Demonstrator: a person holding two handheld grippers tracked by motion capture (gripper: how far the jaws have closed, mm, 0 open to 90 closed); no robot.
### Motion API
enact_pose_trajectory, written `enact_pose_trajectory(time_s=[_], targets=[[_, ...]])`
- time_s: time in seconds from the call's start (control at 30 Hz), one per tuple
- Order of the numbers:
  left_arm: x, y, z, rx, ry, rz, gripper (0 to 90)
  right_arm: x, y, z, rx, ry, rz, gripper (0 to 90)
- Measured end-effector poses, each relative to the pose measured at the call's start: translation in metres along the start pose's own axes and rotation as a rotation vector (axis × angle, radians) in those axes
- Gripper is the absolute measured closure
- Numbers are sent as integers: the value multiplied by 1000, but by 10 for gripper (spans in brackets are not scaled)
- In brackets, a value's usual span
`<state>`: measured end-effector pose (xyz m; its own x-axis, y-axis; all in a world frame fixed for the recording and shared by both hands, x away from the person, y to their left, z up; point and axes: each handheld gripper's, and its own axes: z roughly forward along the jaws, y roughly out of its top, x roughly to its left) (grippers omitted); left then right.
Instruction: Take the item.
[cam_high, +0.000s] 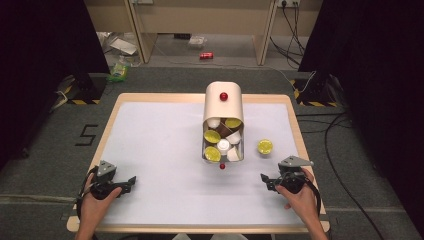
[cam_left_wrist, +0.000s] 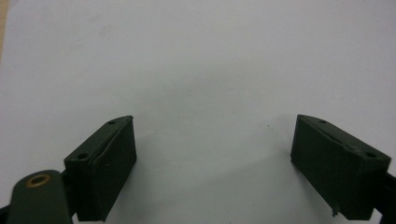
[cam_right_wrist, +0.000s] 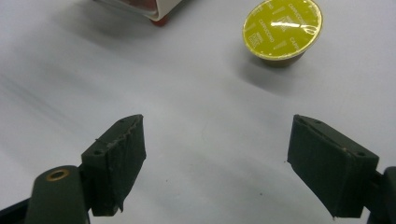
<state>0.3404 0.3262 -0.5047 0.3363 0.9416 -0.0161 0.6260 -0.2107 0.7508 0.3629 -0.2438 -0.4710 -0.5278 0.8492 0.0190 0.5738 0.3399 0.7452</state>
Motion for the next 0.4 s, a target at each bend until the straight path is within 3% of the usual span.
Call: enact_pose_trajectory(time_s=[0.4], targets=[[0,0,0,0,0,0,134,4,-14,-1,18,0,0,197]])
